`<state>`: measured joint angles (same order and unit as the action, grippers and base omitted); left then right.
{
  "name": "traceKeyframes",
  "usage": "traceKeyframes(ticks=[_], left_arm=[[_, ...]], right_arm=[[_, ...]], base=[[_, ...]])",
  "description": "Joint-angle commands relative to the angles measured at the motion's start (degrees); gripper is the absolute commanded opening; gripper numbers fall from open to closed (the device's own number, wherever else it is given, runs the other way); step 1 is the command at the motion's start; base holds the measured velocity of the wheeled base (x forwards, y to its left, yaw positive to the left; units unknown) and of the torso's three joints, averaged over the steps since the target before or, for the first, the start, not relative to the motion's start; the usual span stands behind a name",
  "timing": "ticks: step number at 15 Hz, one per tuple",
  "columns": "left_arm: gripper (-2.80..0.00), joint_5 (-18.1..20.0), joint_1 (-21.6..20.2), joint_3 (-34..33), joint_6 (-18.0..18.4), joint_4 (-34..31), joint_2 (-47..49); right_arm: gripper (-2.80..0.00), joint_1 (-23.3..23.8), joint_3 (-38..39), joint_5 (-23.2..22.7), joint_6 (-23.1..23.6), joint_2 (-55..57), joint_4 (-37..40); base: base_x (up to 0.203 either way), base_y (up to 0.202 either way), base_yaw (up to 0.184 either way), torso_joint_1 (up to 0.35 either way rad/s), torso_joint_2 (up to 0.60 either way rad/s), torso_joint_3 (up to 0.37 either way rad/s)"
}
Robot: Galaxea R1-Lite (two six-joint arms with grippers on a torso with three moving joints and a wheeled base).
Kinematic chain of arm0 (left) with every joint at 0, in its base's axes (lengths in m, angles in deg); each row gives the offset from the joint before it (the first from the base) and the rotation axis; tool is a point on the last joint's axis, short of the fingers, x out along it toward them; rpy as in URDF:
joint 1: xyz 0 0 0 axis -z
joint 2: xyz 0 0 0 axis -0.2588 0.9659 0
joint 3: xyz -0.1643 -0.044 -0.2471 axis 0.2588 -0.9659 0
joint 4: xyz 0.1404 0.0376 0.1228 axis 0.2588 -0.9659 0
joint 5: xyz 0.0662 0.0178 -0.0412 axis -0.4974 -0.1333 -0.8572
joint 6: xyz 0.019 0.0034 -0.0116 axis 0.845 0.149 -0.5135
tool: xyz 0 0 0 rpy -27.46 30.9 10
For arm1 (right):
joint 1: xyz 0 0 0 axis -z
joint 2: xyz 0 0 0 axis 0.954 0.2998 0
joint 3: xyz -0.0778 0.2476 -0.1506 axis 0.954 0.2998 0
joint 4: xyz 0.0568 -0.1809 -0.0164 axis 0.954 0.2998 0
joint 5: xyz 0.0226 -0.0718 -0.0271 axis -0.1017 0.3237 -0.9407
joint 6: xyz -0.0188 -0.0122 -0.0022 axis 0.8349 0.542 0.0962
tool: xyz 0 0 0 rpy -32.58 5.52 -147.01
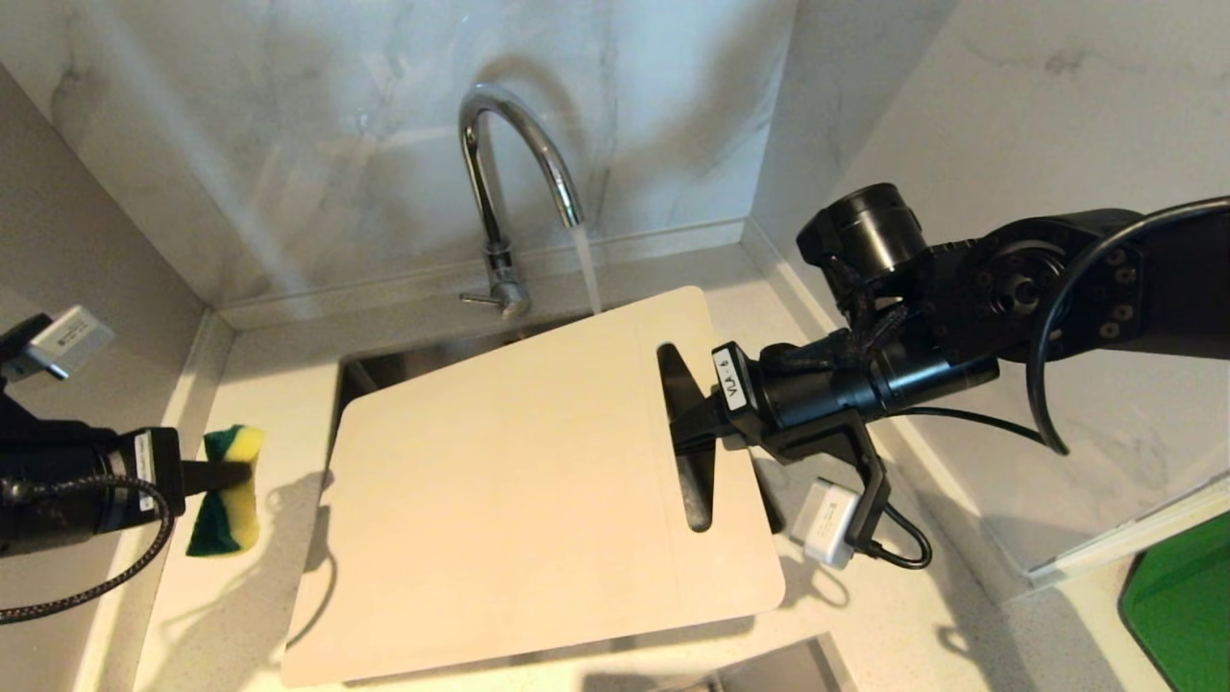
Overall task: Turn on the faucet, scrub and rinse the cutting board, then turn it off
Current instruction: Scrub the cutting board underwater
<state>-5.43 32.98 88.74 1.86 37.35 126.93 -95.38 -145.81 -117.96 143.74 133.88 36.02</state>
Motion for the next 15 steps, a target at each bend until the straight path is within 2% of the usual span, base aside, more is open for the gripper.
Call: traceKeyframes(ticks=[1, 5, 8, 9, 11, 15], left_arm=[[-2.80, -0.2, 6.6, 8.2, -1.0, -3.2, 4.4], [-2.80, -2.7, 17.9, 24.9, -5.9, -7.9, 18.3], [-2.80, -8.5, 23.6, 37.4, -7.0, -9.4, 30.0], [-2.80, -10.0, 24.8, 41.6, -7.2, -9.7, 33.4], [-2.80, -11.3, 26.4, 45.8, -7.3, -10.0, 38.3], [-2.80, -11.3, 24.2, 44.4, -8.4, -10.0, 40.3]], right_arm=[[-2.80, 0.0, 0.2, -0.2, 0.9, 0.4, -0.8], [-2.80, -0.1, 1.4, -0.2, 0.9, 0.1, -2.6], [-2.80, -0.1, 2.1, -0.2, 0.9, -0.4, -3.0], [-2.80, -0.1, 2.8, -0.2, 0.9, -0.7, -3.3], [-2.80, 0.0, 5.2, -0.2, 0.9, -1.2, -4.3], [-2.80, 0.0, 5.5, -0.2, 0.9, -1.4, -5.4]], base=[[0.000, 0.000, 0.000, 0.000, 0.00, 0.000], [0.000, 0.000, 0.000, 0.000, 0.00, 0.000], [0.000, 0.000, 0.000, 0.000, 0.00, 0.000], [0.000, 0.000, 0.000, 0.000, 0.00, 0.000], [0.000, 0.000, 0.000, 0.000, 0.00, 0.000], [0.000, 0.000, 0.000, 0.000, 0.00, 0.000]])
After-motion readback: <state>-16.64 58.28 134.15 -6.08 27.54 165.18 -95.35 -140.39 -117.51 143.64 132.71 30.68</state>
